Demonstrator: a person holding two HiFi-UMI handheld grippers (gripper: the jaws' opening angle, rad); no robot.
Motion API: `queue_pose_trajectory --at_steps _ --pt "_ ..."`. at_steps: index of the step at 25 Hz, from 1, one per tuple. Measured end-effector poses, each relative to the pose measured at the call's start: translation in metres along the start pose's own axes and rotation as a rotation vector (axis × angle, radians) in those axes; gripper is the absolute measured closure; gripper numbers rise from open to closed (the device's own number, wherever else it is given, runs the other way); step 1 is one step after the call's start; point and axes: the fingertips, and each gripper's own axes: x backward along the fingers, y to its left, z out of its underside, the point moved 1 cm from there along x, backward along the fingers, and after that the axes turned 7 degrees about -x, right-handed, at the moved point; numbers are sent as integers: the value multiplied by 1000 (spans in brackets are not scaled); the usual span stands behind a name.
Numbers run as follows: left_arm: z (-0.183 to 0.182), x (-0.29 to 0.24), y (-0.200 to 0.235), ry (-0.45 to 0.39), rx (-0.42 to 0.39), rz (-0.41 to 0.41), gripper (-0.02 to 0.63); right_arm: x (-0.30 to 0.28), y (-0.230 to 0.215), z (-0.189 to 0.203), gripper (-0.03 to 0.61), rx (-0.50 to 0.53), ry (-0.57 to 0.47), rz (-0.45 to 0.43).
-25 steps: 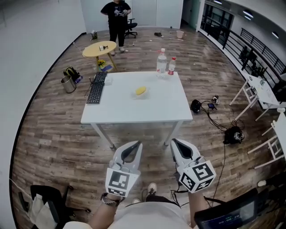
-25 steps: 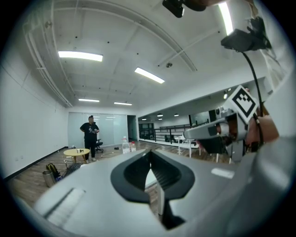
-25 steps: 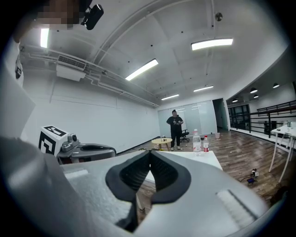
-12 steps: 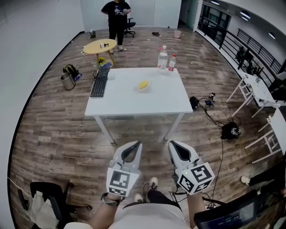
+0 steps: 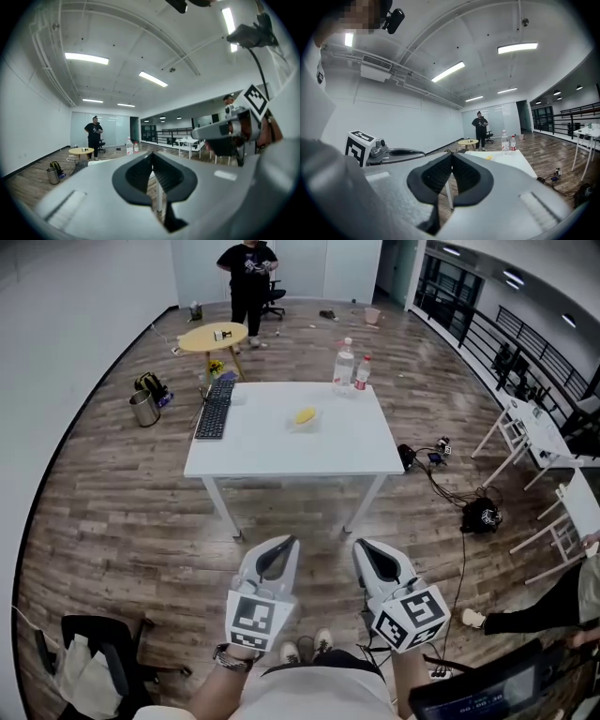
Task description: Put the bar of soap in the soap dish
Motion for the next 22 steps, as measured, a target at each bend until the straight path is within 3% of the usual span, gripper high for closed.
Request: queue_pose_trajectory --at_steps 12,22 --pt "-16 -15 -15 -12 -30 -47 606 7 -16 -14 577 15 -27 -64" --pt "-28 -25 -21 -21 -45 -55 606 4 -22 -16 577 96 -7 -83"
